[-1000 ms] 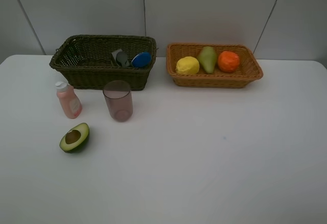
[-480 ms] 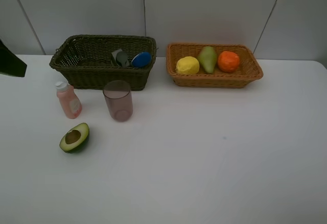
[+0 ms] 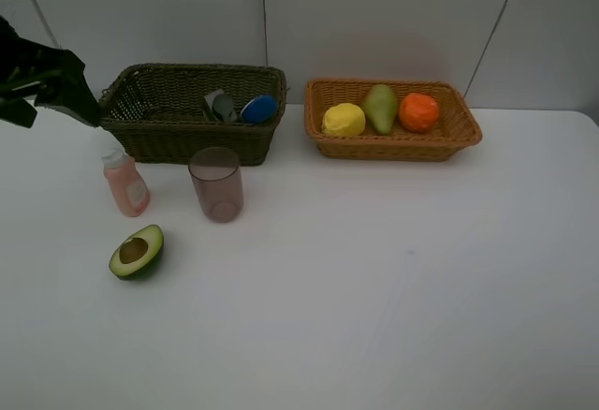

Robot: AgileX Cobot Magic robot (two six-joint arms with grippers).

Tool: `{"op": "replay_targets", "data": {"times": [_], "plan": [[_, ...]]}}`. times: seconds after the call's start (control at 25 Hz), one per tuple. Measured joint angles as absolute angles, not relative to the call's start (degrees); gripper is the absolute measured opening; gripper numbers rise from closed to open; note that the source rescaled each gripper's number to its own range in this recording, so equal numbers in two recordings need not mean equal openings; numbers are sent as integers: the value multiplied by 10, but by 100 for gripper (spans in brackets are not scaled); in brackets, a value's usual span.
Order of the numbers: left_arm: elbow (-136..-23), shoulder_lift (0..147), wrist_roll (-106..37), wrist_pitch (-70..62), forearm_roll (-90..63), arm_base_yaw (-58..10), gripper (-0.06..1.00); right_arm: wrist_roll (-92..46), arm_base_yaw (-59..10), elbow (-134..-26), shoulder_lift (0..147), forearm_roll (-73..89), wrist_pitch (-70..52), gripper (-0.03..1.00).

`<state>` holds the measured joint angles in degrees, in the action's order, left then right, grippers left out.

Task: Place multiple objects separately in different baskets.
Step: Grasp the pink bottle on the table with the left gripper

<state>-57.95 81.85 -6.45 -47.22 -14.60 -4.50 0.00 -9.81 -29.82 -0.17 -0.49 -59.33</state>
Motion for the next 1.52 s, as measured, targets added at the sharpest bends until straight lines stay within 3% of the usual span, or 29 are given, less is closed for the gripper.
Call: {"op": "replay_targets", "data": {"times": [0.76,1.52], "plan": [[-589,1007,-75,-351,-140,-53,100,0,-98,-298,-2,-5,-593,100],[-589,1070,-77,-306,-142,-57,100,0,-98,-298,-2,-5,-593,100]]}}
